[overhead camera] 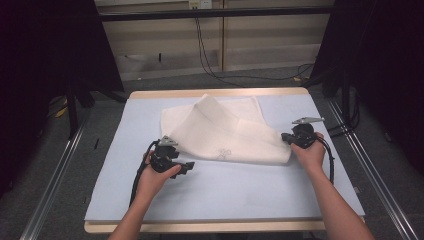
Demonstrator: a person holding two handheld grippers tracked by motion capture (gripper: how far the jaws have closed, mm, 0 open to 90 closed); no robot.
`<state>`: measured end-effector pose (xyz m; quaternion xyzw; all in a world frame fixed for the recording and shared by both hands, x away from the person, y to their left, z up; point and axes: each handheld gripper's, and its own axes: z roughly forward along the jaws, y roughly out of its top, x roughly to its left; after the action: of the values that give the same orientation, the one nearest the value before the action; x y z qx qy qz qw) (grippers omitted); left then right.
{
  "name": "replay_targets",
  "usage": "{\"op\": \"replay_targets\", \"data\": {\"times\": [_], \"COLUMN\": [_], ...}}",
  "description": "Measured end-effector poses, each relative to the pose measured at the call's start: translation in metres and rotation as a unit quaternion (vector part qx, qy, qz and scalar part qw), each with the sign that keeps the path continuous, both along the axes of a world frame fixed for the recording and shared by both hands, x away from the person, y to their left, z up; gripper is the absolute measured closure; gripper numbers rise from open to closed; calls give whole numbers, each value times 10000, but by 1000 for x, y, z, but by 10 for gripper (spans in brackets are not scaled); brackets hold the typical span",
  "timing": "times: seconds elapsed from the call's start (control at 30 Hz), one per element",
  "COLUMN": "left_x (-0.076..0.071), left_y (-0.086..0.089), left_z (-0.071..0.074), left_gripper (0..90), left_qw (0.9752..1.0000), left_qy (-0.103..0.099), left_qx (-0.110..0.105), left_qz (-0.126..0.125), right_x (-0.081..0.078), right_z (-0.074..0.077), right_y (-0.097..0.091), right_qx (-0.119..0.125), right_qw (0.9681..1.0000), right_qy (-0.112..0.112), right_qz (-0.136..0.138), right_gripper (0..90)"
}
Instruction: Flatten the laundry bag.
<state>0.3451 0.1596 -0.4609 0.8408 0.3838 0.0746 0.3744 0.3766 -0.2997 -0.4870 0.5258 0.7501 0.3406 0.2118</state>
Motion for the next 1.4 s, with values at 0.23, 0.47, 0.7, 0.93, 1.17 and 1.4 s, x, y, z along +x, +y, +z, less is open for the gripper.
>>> {"op": "replay_targets", "data": {"times": [0.23,0.47,0.7,0.93,1.17,1.4], "left_x": [1,1,-1,-3,-4,-6], "left_y": [0,-1,-2,-4,-5,-9], "left_z": [0,1,3,5,5,5], "left_gripper": [240,241,242,245,250,250], "left_qw": [10000,10000,10000,9999,9999,9999], "left_qy": [7,-2,2,-44,-25,-40], "left_qx": [27,60,83,112,117,102], "left_qz": [2,-26,-18,-50,-110,-104], "right_x": [-2,-10,-39,-55,-75,-88], "right_z": [3,15,43,44,38,31], "right_y": [-2,1,21,38,62,80], "right_qx": [108,581,911,979,1112,959], "right_qw": [9999,9979,9908,9867,9794,9741], "right_qy": [-22,-272,-671,-739,-640,-516], "right_qz": [-22,112,749,1066,1562,1982], "right_gripper": [900,900,900,900,900,900]}}
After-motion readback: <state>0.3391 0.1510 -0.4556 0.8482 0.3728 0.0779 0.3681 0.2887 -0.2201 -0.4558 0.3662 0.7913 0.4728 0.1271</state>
